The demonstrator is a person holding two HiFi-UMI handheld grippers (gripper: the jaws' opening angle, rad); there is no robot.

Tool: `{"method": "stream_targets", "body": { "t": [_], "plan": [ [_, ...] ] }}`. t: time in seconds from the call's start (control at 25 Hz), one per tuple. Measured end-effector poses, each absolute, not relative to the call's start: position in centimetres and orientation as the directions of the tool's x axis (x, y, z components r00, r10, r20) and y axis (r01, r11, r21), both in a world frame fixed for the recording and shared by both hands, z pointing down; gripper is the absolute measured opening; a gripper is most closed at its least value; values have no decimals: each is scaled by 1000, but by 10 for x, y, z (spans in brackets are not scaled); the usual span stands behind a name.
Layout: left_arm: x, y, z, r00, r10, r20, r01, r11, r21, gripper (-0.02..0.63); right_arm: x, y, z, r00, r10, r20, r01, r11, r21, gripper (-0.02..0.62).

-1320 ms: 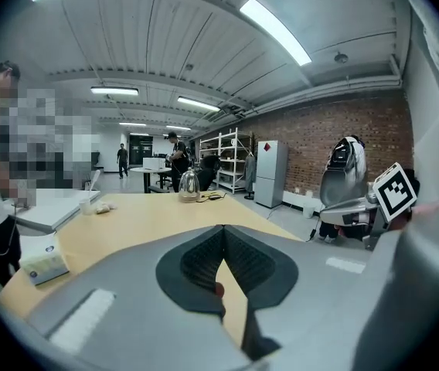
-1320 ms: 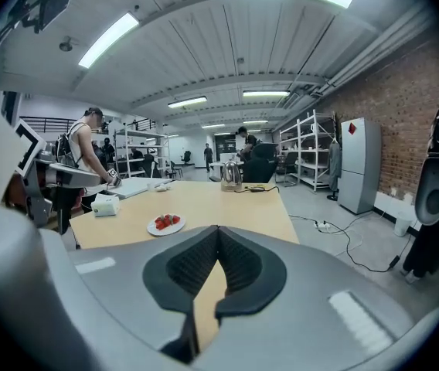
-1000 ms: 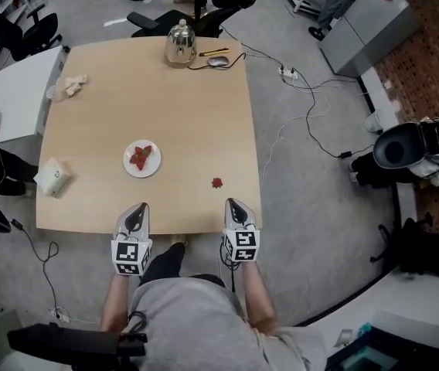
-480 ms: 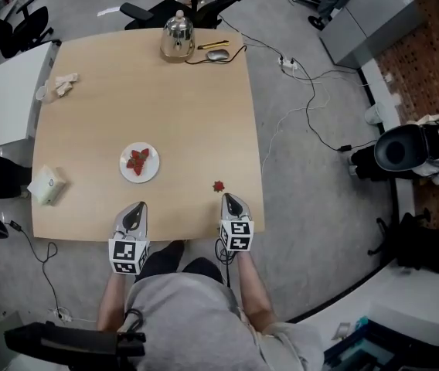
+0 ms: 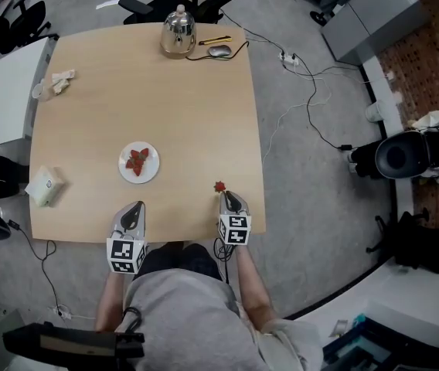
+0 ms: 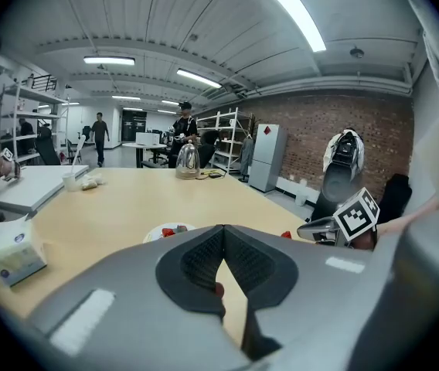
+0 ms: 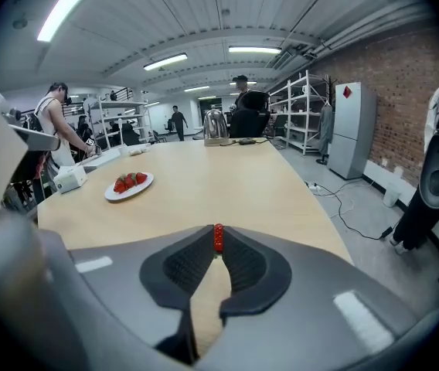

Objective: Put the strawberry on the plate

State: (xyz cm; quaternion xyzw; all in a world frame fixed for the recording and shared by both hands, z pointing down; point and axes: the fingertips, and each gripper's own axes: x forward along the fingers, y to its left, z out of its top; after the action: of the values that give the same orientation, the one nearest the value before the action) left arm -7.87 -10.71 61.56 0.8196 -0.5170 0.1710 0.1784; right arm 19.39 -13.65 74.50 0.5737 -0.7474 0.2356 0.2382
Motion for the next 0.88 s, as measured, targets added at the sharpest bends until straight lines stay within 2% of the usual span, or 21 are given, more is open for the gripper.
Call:
{"method": "stream_targets", "body": {
  "t": [0.56,0.88],
  "plan": [
    [-80,-109,617,401,-782,476,-910,-400,109,20,188,-147,768,-235,-693,682,-965,249,-80,151],
    [-84,-109,618,380,-790,481,-920,-379,106,20,185,-158,778,-236,-673,701,-960,271,-63,169]
  ]
}}
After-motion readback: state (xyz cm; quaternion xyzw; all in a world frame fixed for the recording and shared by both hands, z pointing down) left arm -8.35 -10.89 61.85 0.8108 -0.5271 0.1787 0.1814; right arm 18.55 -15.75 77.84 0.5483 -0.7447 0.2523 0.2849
